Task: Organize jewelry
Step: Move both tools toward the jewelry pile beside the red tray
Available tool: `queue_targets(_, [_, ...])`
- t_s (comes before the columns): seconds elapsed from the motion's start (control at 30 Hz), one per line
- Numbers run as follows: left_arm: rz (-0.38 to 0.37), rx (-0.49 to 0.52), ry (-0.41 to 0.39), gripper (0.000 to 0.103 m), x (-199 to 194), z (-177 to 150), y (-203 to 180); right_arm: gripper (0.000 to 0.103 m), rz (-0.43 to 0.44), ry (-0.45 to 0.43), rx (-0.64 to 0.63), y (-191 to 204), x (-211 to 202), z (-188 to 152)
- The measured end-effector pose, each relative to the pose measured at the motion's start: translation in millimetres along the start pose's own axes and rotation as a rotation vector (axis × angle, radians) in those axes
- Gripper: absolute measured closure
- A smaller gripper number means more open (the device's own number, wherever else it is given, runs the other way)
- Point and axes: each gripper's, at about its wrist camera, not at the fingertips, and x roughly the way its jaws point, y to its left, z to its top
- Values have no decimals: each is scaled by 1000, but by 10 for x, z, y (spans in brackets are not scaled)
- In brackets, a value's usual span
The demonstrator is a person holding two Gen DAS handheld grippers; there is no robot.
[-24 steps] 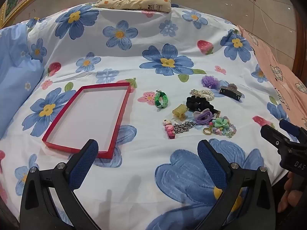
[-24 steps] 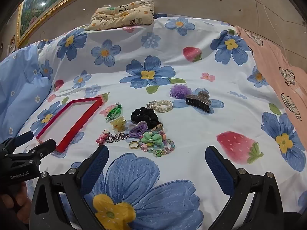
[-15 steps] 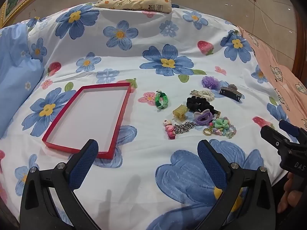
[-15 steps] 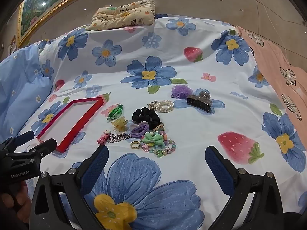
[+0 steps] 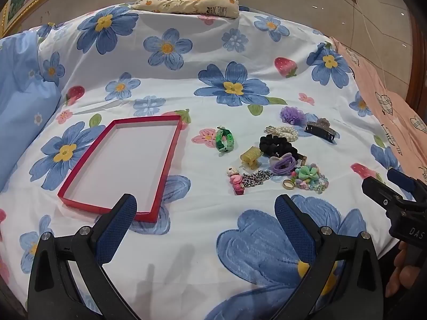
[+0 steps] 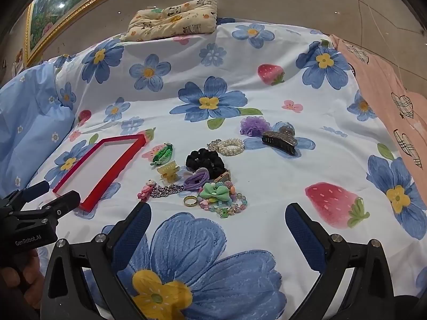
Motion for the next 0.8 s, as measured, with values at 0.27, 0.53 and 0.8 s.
queue_targets(0.27, [-6, 0, 7, 0, 9, 12, 14, 1, 14, 0, 3, -20, 3, -2])
queue_targets(0.53, [-19, 0, 25, 0, 86, 35, 28, 1, 20, 17, 8, -43, 60, -11])
queue_targets(0.8, [-73, 0, 66, 0, 276, 128, 24, 2, 55, 49, 50, -143, 171, 38])
